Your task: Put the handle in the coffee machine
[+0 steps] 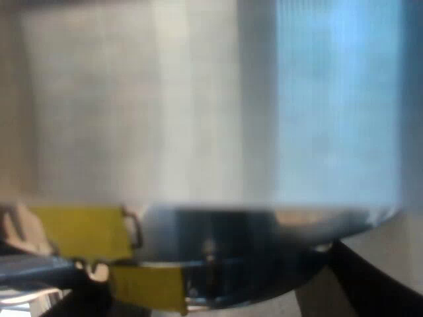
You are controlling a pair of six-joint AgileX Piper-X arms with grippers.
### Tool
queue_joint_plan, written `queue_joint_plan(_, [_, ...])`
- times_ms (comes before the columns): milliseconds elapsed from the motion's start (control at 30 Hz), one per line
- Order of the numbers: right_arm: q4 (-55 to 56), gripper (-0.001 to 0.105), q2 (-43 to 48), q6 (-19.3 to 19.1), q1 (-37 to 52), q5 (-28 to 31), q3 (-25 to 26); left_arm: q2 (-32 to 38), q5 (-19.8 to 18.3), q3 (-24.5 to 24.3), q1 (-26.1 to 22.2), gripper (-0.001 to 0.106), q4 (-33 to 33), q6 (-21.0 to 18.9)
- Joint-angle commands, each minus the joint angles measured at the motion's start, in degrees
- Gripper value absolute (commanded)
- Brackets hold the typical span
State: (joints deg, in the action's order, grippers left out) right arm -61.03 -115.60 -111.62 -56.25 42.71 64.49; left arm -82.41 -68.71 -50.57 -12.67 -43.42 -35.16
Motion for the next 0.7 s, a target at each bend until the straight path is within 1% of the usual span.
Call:
queue_joint_plan(33, [-2.14, 0.05, 0.44, -0.48, 0.27, -0.59, 0.51, 1.4, -5.39, -0.62, -1.03, 0.0, -0.17, 2.03])
queue_joint_plan(167, [-2.14, 0.05, 0.44, -0.48, 0.27, -0.59, 0.51, 1.4, -4.69, -0.62, -1.03, 0.0, -0.17, 2.03])
queue_joint_plan(233, [-2.14, 0.05, 0.44, -0.48, 0.27, -0.59, 0.51, 1.4, -2.9, -0.62, -1.03, 0.0, -0.17, 2.03])
queue_joint_plan(300, [-2.14, 0.05, 0.44, -0.48, 0.27, -0.59, 0.51, 1.4, -2.01, -0.62, -1.03, 0.0, -0.17, 2.16])
queue_joint_plan(433, [-2.14, 0.05, 0.44, -0.48, 0.27, -0.59, 0.51, 1.4, -1.87, -0.62, -1.03, 0.0, -0.17, 3.29])
queue_joint_plan(667, [-2.14, 0.05, 0.44, -0.48, 0.27, -0.59, 0.51, 1.4, -1.87, -0.62, -1.03, 0.001, -0.17, 3.28])
queue_joint_plan(700, [-2.26, 0.05, 0.44, -0.48, 0.27, -0.59, 0.51, 1.4, -1.87, -0.62, -1.03, 0.003, -0.17, 3.28])
